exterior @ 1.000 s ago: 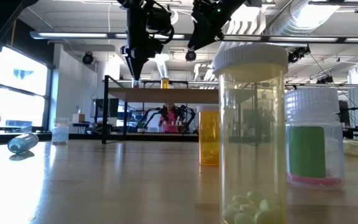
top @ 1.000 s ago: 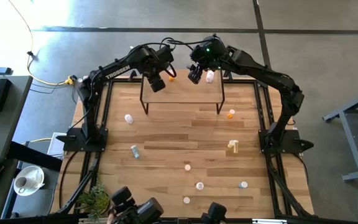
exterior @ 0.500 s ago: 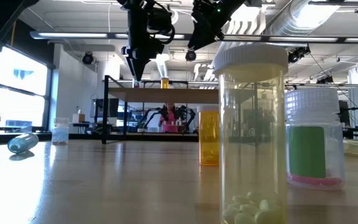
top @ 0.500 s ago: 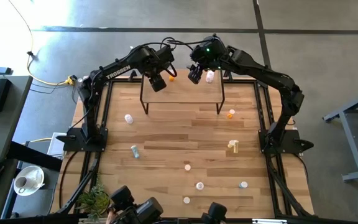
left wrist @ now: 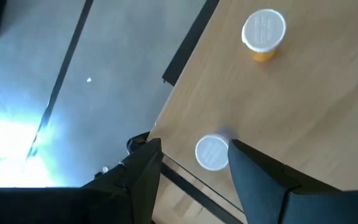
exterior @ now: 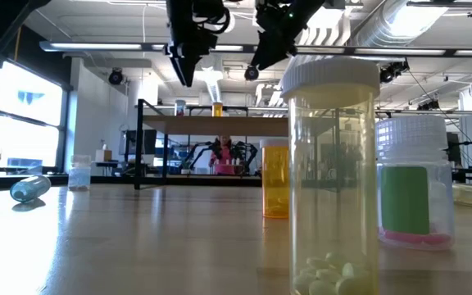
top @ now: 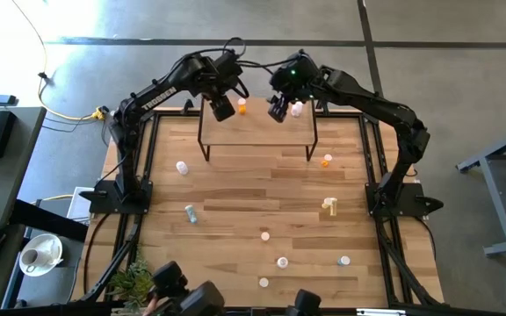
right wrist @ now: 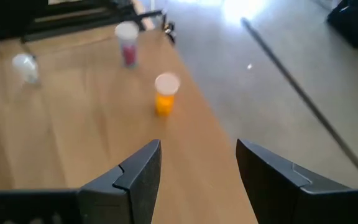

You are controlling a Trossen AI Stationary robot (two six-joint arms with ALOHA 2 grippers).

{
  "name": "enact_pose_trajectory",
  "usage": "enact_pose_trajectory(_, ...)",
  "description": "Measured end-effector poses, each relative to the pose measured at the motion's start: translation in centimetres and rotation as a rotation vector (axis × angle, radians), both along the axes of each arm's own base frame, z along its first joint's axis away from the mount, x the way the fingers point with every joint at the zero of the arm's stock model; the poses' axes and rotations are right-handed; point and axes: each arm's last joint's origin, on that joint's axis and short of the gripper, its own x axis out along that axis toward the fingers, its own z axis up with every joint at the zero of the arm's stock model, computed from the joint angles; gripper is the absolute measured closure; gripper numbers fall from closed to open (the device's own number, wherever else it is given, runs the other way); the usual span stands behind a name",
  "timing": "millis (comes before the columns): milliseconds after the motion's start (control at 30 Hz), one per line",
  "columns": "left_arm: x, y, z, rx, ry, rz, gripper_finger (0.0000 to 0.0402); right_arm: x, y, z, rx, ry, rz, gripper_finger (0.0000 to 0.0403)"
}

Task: Pick and place medicine bottles onto shelf by color
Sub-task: Put the top left yellow pill bottle on the shelf

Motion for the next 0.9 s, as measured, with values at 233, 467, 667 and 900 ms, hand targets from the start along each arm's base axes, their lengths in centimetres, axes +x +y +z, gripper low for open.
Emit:
enact_pose_trajectory(233, -0.5, -1.5, 2.1, -0.018, -0.138, -0.037, 0.0226, -0.1, 1.5, -0.8, 0.054, 0.105, 0.07, 0.0203)
enact_pose_trajectory(467, 0.3, -3.5, 2.9, -0.016, -0.216, -0.087, 0.0227, -0.8, 2.6, -1.7, 0.119, 0.241, 0.097, 0.0203)
enact_pose_trajectory(667, 0.5, -5.0, 1.6, -0.011, -0.232, -0.12, 0.0227, -1.5, 2.9, -2.1, 0.168, 0.317, 0.091, 0.0203)
enact_pose_trajectory(900, -1.4, -7.1, 0.4, 0.031, -0.309, -0.131, 0.0227, -2.9, 3.7, -2.3, 0.206, 0.357, 0.074, 0.0203)
